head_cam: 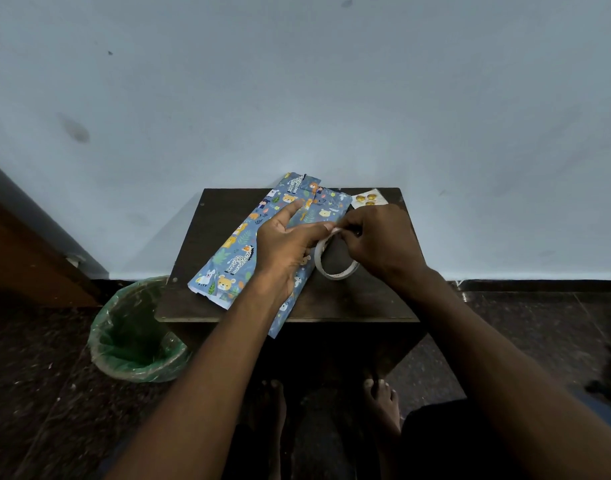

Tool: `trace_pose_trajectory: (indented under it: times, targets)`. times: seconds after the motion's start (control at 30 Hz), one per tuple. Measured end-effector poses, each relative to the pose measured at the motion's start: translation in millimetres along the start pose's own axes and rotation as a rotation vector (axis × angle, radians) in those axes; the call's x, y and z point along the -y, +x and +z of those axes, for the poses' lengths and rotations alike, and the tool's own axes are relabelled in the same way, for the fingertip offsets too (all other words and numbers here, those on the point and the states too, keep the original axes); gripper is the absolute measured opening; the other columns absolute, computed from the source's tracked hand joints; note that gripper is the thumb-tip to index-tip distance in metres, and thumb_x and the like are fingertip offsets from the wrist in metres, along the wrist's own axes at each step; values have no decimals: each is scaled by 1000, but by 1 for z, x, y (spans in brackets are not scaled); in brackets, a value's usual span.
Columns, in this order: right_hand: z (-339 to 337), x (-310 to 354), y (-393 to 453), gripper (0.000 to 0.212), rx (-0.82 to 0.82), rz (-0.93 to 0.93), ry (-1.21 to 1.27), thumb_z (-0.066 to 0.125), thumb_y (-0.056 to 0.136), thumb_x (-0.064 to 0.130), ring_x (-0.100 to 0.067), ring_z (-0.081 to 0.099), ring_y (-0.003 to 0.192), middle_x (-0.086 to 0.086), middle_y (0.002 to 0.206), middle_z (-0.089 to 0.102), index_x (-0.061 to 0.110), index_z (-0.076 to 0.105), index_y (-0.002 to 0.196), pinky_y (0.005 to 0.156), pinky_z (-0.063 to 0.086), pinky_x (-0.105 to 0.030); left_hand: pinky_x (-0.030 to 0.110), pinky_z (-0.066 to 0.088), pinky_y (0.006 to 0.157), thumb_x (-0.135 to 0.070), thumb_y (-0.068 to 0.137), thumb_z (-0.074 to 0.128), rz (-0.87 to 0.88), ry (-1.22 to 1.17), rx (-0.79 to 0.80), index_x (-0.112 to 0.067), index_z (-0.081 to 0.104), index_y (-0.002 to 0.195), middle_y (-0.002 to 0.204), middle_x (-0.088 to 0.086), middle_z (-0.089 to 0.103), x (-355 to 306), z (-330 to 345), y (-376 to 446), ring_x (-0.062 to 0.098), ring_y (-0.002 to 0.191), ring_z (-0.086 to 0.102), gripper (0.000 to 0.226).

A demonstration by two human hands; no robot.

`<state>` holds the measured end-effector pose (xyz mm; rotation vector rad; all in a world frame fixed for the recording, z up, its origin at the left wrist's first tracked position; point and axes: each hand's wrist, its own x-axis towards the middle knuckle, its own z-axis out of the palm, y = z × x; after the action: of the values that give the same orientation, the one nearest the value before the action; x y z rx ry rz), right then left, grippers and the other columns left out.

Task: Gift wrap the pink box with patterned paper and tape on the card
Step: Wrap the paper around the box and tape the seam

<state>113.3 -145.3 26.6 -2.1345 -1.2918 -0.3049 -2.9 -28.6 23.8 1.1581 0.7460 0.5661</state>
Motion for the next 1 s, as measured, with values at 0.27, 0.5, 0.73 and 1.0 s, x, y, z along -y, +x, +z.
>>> trace_pose_trajectory:
  times: [0.27,0.5,0.73,1.0]
  targets:
    - [0,1,4,17,131,-22,-42,71,80,6,-28,69,76,-2,81,77,18,82,86,66,53,-36,32,62,69,6,86,80,60,145,22,-11,60,144,113,12,80,3,-15,6,18,82,80,64]
    - [16,4,6,23,416,149,-153,62,88,11,-36,66,99,-13,102,72,19,80,100,70,40,-30,29,61,68,9,89,70,71,426,79,-11,82,105,101,1,83,-10,-74,2,12,87,78,28]
    - [23,36,3,26,200,112,59,65,83,6,-22,71,98,2,101,79,20,82,98,83,55,-34,12,45,50,13,92,55,28,539,88,-7,83,101,93,0,82,-28,-99,-10,-4,67,69,35]
    - [51,78,-6,3,274,523,744,77,85,8,-24,77,79,-8,80,78,9,78,87,85,64,-44,22,37,61,3,98,55,-147,405,84,-21,84,101,89,-4,80,-26,-104,-6,12,80,59,38]
